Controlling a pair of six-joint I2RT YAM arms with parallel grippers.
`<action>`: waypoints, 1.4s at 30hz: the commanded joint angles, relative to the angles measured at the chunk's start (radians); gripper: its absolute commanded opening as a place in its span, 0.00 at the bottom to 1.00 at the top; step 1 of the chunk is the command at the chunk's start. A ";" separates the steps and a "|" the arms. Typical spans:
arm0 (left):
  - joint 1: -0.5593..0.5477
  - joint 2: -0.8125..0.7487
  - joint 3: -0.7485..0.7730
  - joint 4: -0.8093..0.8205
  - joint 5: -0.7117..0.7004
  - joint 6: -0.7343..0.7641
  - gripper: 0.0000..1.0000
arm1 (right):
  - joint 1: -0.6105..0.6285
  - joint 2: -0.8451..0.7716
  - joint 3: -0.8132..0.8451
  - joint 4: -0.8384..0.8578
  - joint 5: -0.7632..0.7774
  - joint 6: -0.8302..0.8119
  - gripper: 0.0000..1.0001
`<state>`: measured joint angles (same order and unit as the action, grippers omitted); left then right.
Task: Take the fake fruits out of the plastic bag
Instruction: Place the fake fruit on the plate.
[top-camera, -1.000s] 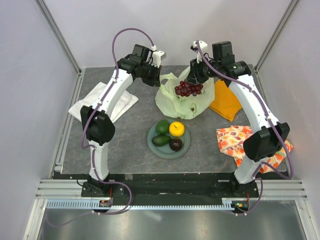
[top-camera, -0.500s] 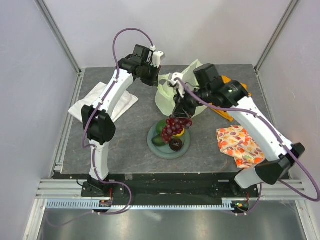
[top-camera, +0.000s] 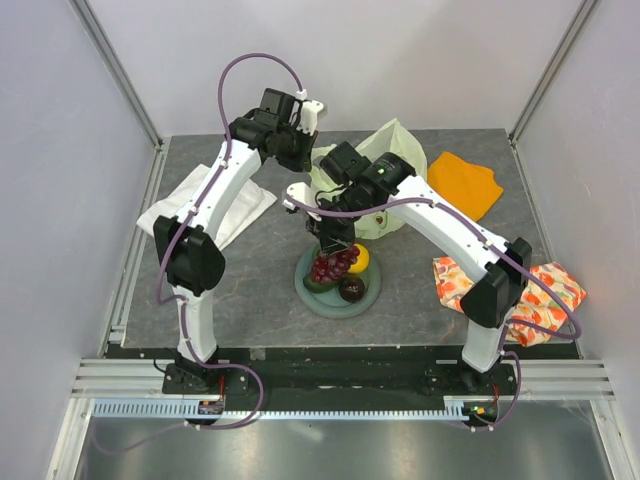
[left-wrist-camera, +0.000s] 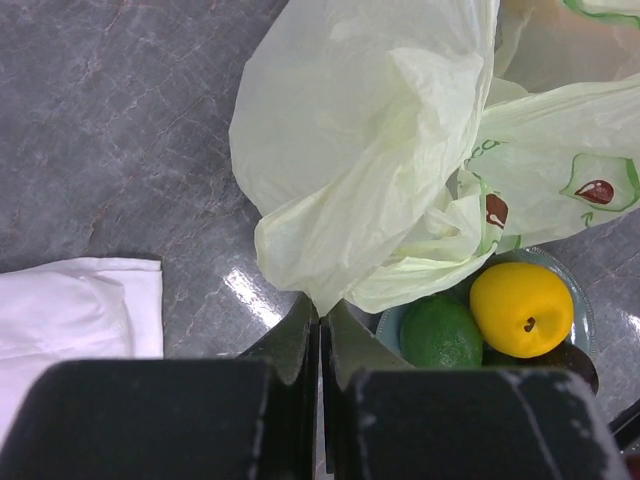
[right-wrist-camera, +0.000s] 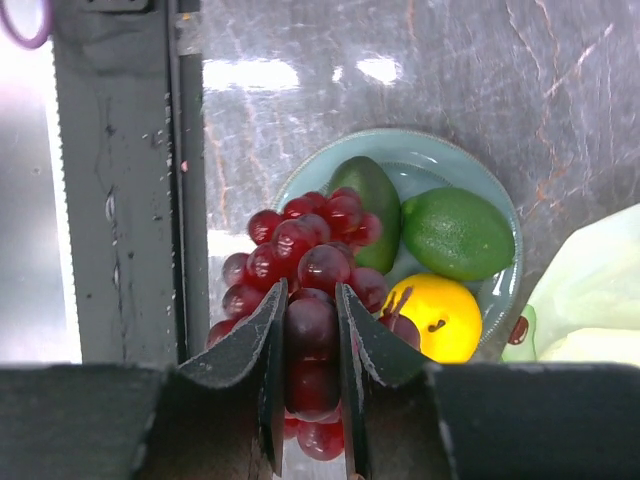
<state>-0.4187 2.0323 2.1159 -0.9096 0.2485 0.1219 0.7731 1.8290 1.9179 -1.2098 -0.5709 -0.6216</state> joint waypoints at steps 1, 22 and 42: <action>0.001 -0.064 -0.016 0.017 -0.020 0.038 0.01 | 0.029 -0.039 0.113 -0.102 -0.003 -0.076 0.03; 0.001 -0.086 -0.031 0.012 -0.035 0.048 0.02 | 0.091 0.026 0.142 -0.251 -0.047 -0.145 0.00; 0.003 -0.084 -0.043 0.011 -0.034 0.051 0.01 | 0.078 0.094 0.026 -0.232 0.019 -0.211 0.00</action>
<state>-0.4183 1.9942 2.0796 -0.9104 0.2150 0.1444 0.8600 1.8870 1.9415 -1.3514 -0.5644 -0.7956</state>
